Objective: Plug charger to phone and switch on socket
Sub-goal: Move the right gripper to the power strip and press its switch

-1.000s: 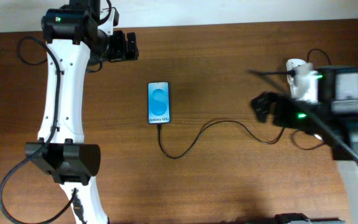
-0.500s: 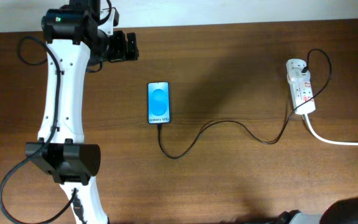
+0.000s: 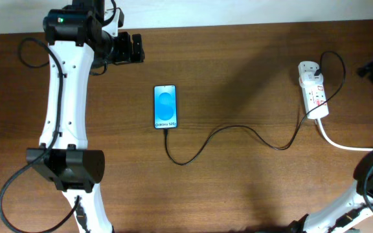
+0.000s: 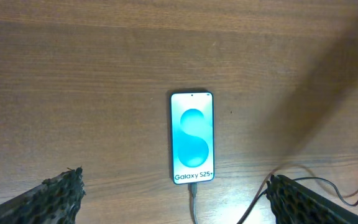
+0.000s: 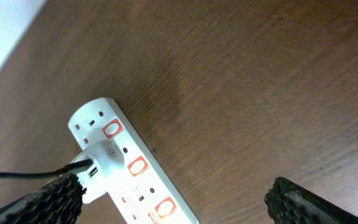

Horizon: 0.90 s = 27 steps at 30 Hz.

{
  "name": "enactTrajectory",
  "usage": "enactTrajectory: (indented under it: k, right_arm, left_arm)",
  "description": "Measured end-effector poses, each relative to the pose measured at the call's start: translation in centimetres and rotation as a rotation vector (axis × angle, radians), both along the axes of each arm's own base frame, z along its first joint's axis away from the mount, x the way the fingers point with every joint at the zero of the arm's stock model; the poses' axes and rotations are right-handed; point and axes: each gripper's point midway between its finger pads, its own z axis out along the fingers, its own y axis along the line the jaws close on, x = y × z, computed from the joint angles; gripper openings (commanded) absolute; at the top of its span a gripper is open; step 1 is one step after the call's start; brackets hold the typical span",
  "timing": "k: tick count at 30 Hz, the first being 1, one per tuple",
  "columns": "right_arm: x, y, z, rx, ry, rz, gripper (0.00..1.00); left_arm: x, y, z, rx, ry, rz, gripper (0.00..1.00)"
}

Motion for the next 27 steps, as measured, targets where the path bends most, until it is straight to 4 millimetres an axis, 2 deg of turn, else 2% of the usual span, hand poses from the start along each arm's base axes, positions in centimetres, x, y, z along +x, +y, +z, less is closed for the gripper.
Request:
enactTrajectory:
  k: [4,7,10,18,27]
  right_arm:
    - [1.1,1.4,-3.3,-0.007,0.075,0.029,0.98]
    - [1.2,2.0,-6.7,0.015,0.145,0.039,0.98]
    - [1.4,2.8,-8.4,0.029,0.175,0.054,0.98]
    - [1.4,3.8,-11.5,0.042,0.235,0.075,0.98]
    - [2.0,4.2,-11.5,0.021,0.235,0.094,0.98]
  left_arm:
    - [0.0,0.0,0.0,0.0,0.0,0.0,0.99]
    - [0.0,0.0,0.0,0.0,0.0,0.0,0.99]
    - [0.0,0.0,0.0,0.0,0.0,0.0,0.99]
    - [0.0,0.0,0.0,0.0,0.0,0.0,0.99]
    - [0.0,0.0,0.0,0.0,0.0,0.0,0.99]
